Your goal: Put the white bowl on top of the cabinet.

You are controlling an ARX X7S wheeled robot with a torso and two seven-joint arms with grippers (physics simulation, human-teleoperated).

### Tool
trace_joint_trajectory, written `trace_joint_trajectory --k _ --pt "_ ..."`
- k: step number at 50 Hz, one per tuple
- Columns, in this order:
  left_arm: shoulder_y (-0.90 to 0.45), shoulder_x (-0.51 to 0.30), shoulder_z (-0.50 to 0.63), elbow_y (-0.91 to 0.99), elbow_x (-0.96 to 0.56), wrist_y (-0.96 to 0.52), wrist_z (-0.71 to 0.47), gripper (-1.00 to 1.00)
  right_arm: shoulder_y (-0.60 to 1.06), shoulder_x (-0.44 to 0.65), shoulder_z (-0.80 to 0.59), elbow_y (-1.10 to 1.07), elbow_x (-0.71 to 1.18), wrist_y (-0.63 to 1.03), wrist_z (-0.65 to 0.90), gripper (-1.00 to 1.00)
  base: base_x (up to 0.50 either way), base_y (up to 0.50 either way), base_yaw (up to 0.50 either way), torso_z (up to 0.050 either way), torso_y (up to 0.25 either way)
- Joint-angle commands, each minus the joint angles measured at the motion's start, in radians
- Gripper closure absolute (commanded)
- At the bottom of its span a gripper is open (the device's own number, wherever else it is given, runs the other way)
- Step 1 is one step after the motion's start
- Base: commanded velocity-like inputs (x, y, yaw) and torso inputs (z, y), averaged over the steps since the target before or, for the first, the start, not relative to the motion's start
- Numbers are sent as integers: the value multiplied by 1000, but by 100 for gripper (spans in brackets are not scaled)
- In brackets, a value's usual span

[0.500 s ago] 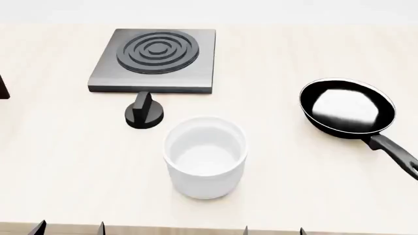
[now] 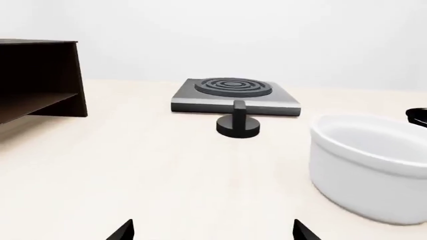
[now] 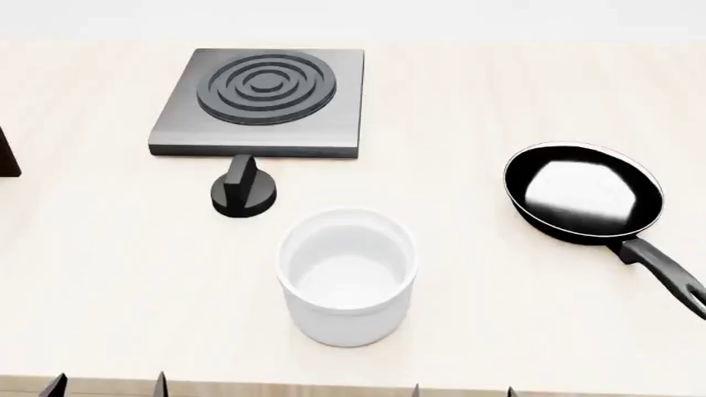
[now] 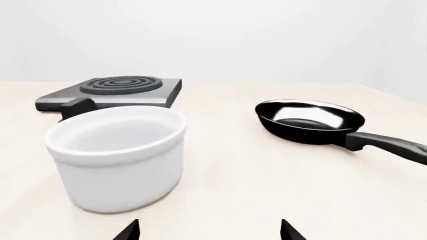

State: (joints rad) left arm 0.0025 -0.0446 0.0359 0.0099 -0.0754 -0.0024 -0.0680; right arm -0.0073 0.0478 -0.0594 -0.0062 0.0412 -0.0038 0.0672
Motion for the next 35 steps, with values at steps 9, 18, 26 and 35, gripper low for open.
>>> trace_joint_trajectory --k 9,18,26,35 --pt "-13 6 31 5 103 -90 -18 -100 6 -6 11 3 8 1 -23 -100 0 0 0 0 0" --pt "-16 -11 46 15 122 -112 -77 -100 -5 11 -12 -17 6 2 10 -100 0 0 0 0 0" --pt "73 -33 -62 230 72 -140 -152 -100 -27 28 -10 -129 18 29 38 -100 0 0 0 0 0" --pt "123 -52 -100 388 61 -167 -193 -100 -65 59 -21 -436 9 147 65 -100 0 0 0 0 0"
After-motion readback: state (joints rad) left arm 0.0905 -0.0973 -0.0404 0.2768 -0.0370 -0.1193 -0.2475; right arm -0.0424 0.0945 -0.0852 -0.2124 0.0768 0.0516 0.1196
